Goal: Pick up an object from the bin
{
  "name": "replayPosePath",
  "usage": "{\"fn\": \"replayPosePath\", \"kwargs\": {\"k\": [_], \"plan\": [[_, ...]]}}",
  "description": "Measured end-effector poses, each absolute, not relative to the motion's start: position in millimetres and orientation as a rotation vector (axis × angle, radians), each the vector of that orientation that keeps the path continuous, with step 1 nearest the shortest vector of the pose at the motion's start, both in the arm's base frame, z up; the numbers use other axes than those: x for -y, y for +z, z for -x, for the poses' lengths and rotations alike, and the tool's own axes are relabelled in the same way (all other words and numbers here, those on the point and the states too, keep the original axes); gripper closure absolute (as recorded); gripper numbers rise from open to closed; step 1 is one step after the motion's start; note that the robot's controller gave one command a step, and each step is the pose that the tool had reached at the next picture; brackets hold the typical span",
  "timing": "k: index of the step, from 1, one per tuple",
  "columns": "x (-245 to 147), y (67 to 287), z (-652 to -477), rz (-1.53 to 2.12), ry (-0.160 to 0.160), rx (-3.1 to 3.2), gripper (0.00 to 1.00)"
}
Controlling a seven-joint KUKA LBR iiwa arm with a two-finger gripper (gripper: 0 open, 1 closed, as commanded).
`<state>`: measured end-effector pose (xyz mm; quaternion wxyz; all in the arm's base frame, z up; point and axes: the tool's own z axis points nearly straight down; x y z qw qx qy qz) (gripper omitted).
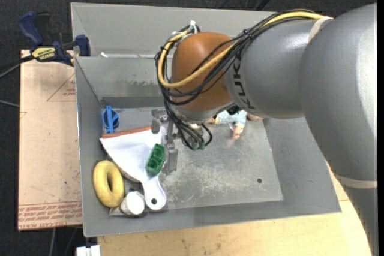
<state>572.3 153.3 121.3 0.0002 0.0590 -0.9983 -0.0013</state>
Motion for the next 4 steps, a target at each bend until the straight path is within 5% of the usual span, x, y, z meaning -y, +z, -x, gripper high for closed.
{"fn": "replayPosePath", "kwargs": {"k": [1, 2, 3, 4], "plan": [[-151, 117, -587.3, -0.249, -0.004, 3.136, 0.00], [-144, 70, -561.8, -0.616, -0.008, 3.083, 1.00], [-144, 70, -561.8, -0.615, -0.008, 3.083, 1.00], [-137, 154, -568.6, -0.730, -0.010, 3.061, 1.00]]}}
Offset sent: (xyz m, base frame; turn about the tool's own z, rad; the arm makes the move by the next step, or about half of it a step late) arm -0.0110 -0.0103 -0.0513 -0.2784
